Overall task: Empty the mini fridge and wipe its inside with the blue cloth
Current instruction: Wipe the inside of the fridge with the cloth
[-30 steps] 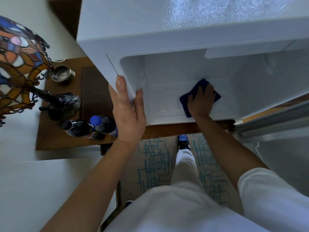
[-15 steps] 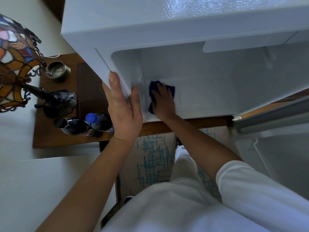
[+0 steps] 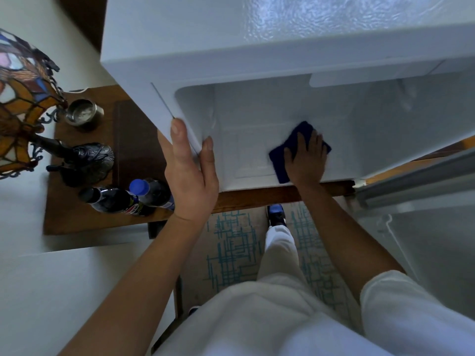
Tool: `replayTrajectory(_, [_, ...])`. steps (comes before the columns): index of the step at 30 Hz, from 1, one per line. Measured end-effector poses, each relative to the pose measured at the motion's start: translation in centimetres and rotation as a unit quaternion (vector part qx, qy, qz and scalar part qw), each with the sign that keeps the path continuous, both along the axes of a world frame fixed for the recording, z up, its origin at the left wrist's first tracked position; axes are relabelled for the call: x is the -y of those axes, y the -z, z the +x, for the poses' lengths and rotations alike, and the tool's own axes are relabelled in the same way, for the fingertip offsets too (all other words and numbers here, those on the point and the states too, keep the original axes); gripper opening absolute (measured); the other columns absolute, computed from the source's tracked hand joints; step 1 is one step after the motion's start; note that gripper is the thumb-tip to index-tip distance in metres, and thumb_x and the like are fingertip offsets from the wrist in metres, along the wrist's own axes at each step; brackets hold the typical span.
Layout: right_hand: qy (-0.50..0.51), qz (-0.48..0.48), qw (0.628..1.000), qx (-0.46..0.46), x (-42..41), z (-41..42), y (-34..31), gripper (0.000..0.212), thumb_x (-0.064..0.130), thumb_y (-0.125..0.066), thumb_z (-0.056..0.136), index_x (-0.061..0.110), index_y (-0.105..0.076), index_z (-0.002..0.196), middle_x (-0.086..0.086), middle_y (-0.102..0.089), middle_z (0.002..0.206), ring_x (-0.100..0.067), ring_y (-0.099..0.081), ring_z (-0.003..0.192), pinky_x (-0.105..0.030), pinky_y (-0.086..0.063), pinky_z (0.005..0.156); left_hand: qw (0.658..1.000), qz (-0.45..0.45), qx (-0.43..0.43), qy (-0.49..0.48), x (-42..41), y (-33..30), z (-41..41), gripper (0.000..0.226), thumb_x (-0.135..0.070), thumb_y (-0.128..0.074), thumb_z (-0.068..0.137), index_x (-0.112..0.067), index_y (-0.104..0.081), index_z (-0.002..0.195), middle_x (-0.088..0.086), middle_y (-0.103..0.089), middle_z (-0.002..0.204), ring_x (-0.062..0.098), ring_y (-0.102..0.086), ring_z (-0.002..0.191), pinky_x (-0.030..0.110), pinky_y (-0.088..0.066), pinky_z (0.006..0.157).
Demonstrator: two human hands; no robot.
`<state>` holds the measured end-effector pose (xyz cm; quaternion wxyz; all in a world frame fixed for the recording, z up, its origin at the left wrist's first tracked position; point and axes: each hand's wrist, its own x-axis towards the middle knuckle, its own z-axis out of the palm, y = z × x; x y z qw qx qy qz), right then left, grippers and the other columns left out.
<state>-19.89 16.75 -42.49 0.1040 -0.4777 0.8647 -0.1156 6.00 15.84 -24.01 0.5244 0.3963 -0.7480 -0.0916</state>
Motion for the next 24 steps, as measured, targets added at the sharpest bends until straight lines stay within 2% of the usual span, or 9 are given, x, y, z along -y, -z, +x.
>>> replayTrajectory(2, [0.058,0.015,0.998,-0.002,0.2,-3.1,-0.3,0.069,0.050,-0.039,0.106,0.013,-0.025,0.163,-0.023,-0.014,0.170,-0.039,-0.014,0.158,-0.052,-0.007,0.130,1.000,-0.011,0.006,-0.003,0.0,0.0,0.0,0.107,0.014,-0.056,0.097,-0.045,0.007,0.160,0.017,-0.011,0.152,0.005,-0.010,0.155,0.018,-0.014,0.125])
replayTrajectory(3, [0.082,0.024,0.996,-0.001,0.4,-4.3,-0.5,0.070,0.050,-0.040,0.106,0.013,-0.023,0.163,-0.023,-0.012,0.170,-0.039,-0.013,0.159,-0.052,-0.006,0.130,1.000,-0.014,0.009,-0.003,0.0,0.0,0.0,0.108,0.015,-0.057,0.096,-0.044,0.007,0.160,0.019,-0.012,0.151,0.010,-0.012,0.155,0.017,-0.014,0.125])
replayTrajectory(6, [0.125,0.024,0.992,-0.003,1.6,-5.7,-0.7,0.069,0.045,-0.043,0.106,0.009,-0.025,0.162,-0.025,-0.014,0.170,-0.041,-0.015,0.157,-0.053,-0.007,0.130,1.000,-0.017,0.018,-0.005,0.1,0.0,-0.1,0.111,0.018,-0.059,0.094,-0.041,0.008,0.160,0.026,-0.014,0.148,0.039,-0.021,0.148,0.015,-0.014,0.124])
replayTrajectory(9, [0.137,-0.002,0.991,-0.004,3.1,-3.7,-0.5,0.063,0.037,-0.043,0.105,0.006,-0.032,0.159,-0.027,-0.021,0.167,-0.042,-0.020,0.156,-0.053,-0.007,0.130,0.999,-0.023,0.021,-0.010,0.2,0.0,-0.1,0.109,0.017,-0.059,0.095,-0.040,0.008,0.160,0.022,-0.013,0.148,0.035,-0.017,0.147,0.018,-0.012,0.125])
replayTrajectory(14, [0.056,-0.073,0.996,0.004,4.2,1.8,-0.2,0.045,0.018,-0.049,0.103,0.004,-0.055,0.144,-0.029,-0.043,0.155,-0.047,-0.043,0.142,-0.055,-0.036,0.118,1.000,-0.017,0.020,-0.005,0.1,-0.1,-0.2,0.107,0.015,-0.057,0.096,-0.042,0.008,0.160,0.029,-0.013,0.147,0.033,-0.014,0.147,0.015,-0.012,0.125])
replayTrajectory(17, [-0.033,-0.066,0.996,0.041,4.0,5.2,-0.5,0.044,0.012,-0.055,0.101,0.008,-0.056,0.145,-0.021,-0.045,0.156,-0.045,-0.045,0.137,-0.052,-0.045,0.111,1.000,0.009,0.007,-0.002,0.0,0.0,-0.2,0.105,0.011,-0.054,0.100,-0.049,0.009,0.158,0.027,-0.011,0.150,0.032,-0.015,0.155,0.018,-0.014,0.125])
replayTrajectory(20, [-0.147,-0.070,0.982,0.094,4.2,7.5,-0.8,0.045,0.011,-0.057,0.101,0.009,-0.056,0.146,-0.018,-0.044,0.158,-0.042,-0.044,0.141,-0.051,-0.046,0.111,1.000,0.012,0.003,-0.006,-0.1,-0.1,-0.2,0.103,0.009,-0.053,0.102,-0.050,0.009,0.158,0.024,-0.010,0.152,0.006,-0.007,0.157,0.020,-0.014,0.126])
replayTrajectory(22, [-0.188,-0.064,0.966,0.168,4.4,8.1,-1.9,0.044,0.014,-0.051,0.106,0.013,-0.050,0.151,-0.014,-0.042,0.161,-0.034,-0.041,0.146,-0.041,-0.038,0.117,1.000,0.011,0.004,-0.004,-0.2,-0.1,-0.2,0.104,0.010,-0.054,0.101,-0.050,0.009,0.158,0.026,-0.011,0.151,0.007,-0.007,0.156,0.019,-0.014,0.125])
replayTrajectory(24, [-0.159,-0.073,0.949,0.264,4.3,8.1,-3.5,0.045,0.016,-0.048,0.109,0.016,-0.044,0.154,-0.009,-0.043,0.162,-0.026,-0.043,0.146,-0.024,-0.030,0.116,1.000,0.013,0.000,0.000,-0.2,-0.2,-0.2,0.105,0.012,-0.054,0.100,-0.051,0.008,0.158,0.029,-0.013,0.151,0.013,-0.011,0.153,0.017,-0.014,0.125])
